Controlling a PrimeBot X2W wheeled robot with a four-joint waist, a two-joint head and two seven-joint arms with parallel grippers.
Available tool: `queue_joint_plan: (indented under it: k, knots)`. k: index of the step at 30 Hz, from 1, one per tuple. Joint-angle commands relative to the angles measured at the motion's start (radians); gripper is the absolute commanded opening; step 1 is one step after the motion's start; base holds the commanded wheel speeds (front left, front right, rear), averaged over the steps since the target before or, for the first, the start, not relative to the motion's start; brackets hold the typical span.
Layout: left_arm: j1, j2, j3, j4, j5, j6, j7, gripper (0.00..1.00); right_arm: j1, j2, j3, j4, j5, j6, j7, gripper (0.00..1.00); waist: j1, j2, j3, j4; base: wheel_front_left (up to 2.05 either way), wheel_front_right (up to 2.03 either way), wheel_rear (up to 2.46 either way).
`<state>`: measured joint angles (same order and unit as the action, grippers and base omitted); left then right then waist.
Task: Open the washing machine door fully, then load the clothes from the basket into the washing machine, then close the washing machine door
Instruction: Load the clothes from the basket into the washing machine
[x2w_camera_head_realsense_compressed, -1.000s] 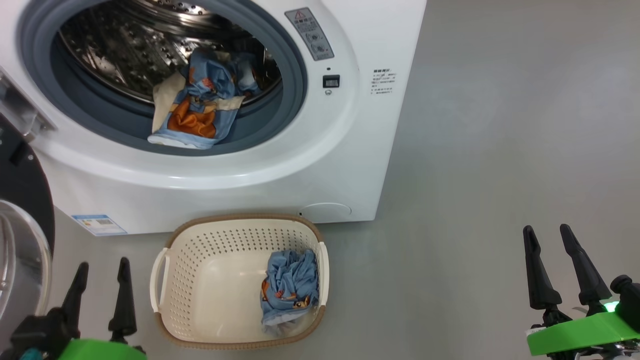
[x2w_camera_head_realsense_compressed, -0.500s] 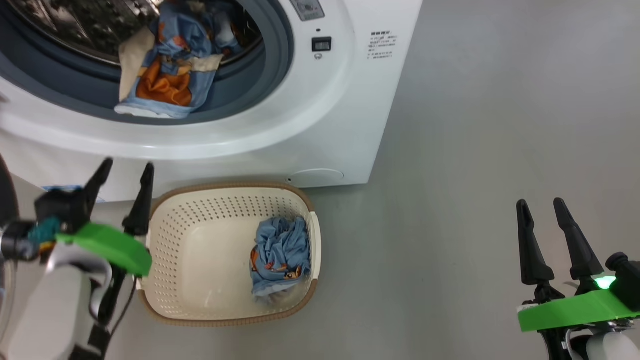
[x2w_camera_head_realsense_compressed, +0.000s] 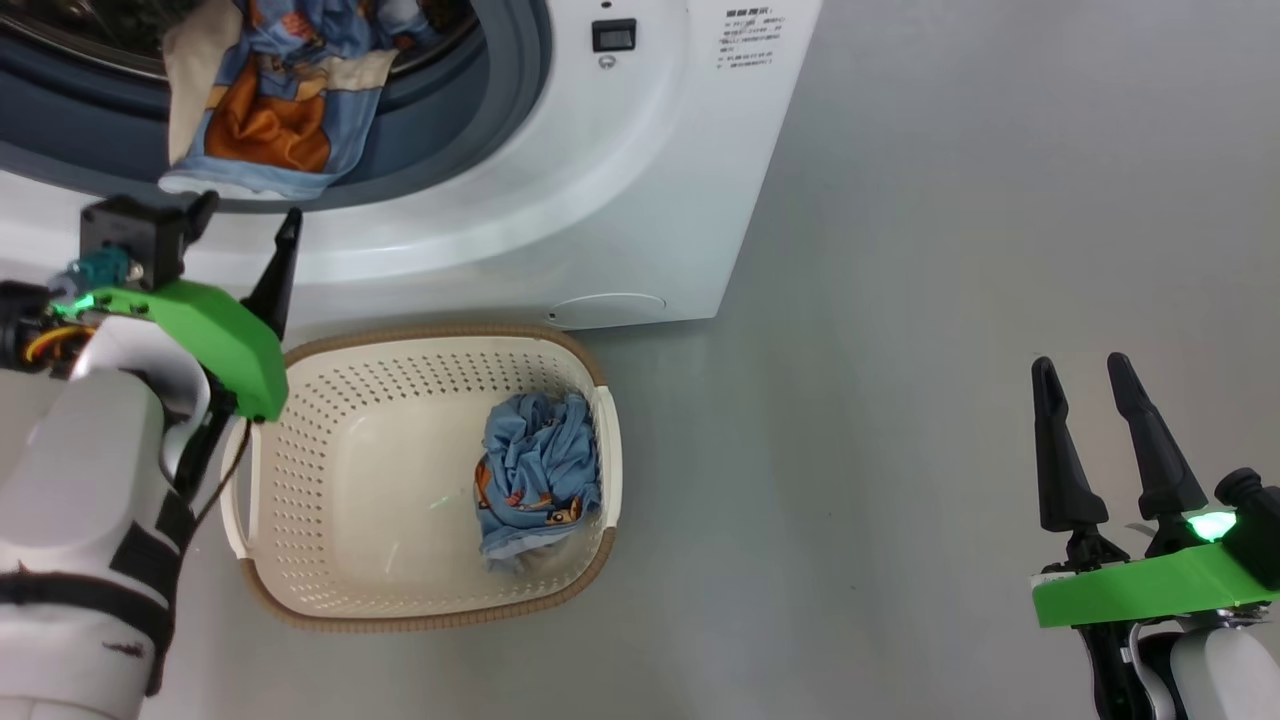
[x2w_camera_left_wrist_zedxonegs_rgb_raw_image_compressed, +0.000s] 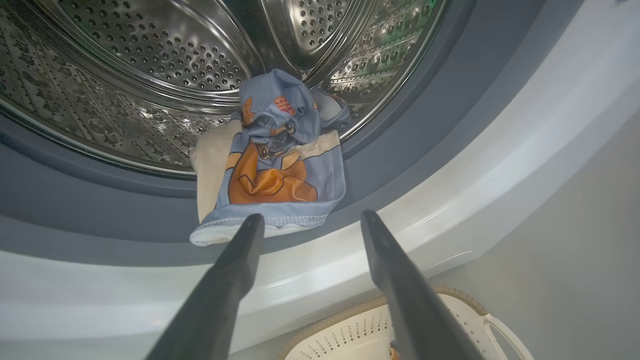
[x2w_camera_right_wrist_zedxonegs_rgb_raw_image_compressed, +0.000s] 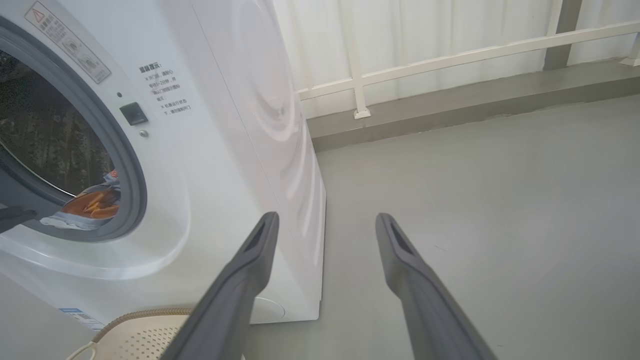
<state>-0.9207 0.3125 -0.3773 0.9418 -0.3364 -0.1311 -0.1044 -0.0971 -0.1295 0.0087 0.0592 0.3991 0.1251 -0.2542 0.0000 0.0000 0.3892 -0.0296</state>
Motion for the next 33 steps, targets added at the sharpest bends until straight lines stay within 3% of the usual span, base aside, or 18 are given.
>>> queue_joint_plan:
  k: [1, 17, 33]
  knots:
    - [-0.045, 0.051, 0.013, 0.005, -0.007, 0.0, 0.0, 1.0, -0.017, -0.013, 0.02, -0.027, -0.013, 0.006, -0.008, 1.0, 0.0, 0.0, 0.009, -0.005, 0.0, 0.0, 0.0]
    - [-0.274, 0.063, -0.134, 0.247, 0.044, 0.0, 0.011, 1.0, -0.07, -0.009, 0.058, -0.029, -0.015, 0.006, -0.008, 1.0, 0.0, 0.0, 0.082, -0.045, 0.0, 0.0, 0.0]
    - [-0.337, 0.107, -0.223, 0.327, 0.096, 0.006, 0.003, 1.0, -0.098, 0.003, 0.081, -0.03, -0.01, 0.006, -0.008, 1.0, 0.0, 0.0, 0.119, -0.089, 0.0, 0.0, 0.0]
